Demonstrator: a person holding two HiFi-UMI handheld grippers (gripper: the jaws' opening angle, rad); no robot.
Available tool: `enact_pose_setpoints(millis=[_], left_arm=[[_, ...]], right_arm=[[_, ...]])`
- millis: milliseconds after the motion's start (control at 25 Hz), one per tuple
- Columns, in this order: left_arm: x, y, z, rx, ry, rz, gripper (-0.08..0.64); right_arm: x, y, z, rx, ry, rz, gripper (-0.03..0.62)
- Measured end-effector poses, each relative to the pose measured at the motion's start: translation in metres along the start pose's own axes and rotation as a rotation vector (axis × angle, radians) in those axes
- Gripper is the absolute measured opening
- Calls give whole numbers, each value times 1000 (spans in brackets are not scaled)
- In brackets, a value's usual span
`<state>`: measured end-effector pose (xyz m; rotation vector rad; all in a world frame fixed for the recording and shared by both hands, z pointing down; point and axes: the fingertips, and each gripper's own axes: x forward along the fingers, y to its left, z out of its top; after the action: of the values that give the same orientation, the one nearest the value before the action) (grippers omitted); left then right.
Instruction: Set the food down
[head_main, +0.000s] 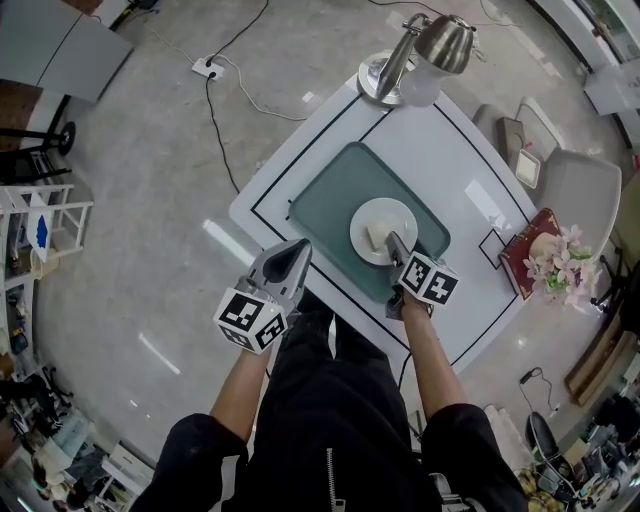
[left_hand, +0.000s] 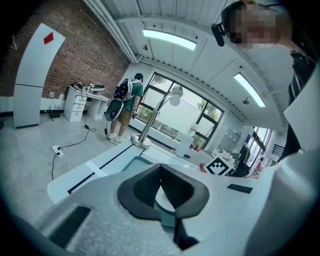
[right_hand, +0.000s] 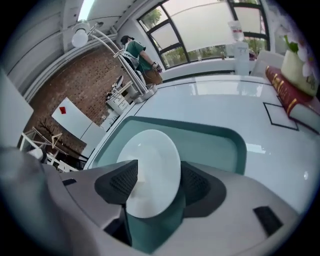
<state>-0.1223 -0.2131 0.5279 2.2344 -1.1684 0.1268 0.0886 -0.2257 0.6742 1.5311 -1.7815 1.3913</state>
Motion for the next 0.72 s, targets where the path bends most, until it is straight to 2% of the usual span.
enact_pose_setpoints(millis=[280, 480, 720], left_arm=[[1, -1, 1, 1, 4, -14, 5], [4, -7, 2, 13, 6, -32, 5], [7, -18, 6, 40, 3, -58, 5]], right_arm=[[-7, -4, 8, -92, -42, -56, 253], [-19, -1, 16, -118, -86, -48, 253], [-47, 19, 32, -213, -186, -28, 253]])
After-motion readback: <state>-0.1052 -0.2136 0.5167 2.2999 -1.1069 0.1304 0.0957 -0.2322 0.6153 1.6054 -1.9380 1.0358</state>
